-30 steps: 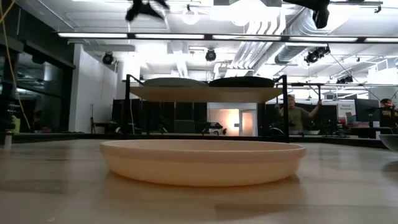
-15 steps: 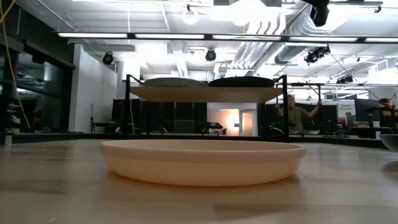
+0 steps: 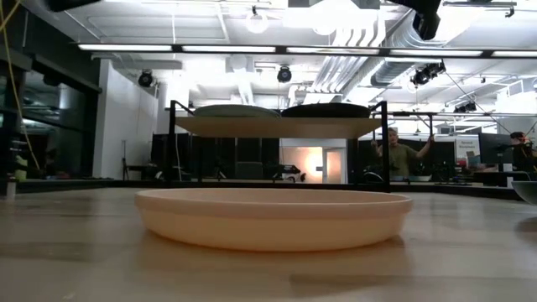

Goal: Place and stack plates onto a shelf
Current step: Move the white plate to the left of the light pink plate on the table

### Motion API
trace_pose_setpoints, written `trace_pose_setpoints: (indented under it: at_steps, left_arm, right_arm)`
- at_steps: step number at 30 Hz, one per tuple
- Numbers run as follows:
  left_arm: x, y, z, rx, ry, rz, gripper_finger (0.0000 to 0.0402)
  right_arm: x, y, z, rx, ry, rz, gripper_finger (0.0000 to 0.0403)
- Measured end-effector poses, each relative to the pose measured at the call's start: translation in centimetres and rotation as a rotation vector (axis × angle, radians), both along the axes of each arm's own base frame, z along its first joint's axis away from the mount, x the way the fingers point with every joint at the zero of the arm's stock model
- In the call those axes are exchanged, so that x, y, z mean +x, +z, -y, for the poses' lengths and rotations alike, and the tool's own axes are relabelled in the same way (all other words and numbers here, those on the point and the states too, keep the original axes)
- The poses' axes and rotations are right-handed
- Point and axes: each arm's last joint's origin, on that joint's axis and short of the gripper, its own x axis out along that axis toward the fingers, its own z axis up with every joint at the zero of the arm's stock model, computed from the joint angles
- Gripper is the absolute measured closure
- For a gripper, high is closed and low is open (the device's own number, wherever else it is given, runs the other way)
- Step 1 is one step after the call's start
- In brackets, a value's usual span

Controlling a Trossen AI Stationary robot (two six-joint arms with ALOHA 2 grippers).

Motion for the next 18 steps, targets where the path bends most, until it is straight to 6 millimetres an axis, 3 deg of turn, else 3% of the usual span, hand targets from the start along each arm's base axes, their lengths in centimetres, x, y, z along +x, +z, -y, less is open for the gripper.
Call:
trace_pose_setpoints:
  at_steps: [9, 13, 18]
  left_arm:
    - [-1.8, -7.2, 8.5, 0.168, -0.255, -0.205, 0.0245]
    - [-1.8, -10.6, 9.9, 0.285, -0.264, -0.272, 0.0245]
    - [-0.6, -13.6, 9.6, 0.377, -0.228, -0.352, 0.0245]
  right_arm:
    - [1.1, -0.7, 0.0, 0.048, -0.002, -0.047, 0.0224]
    - [1.2, -0.8, -0.1, 0.047, -0.002, -0.055, 0.0224]
    - [1.2, -0.8, -0.1, 0.062, -0.003, -0.054, 0.0224]
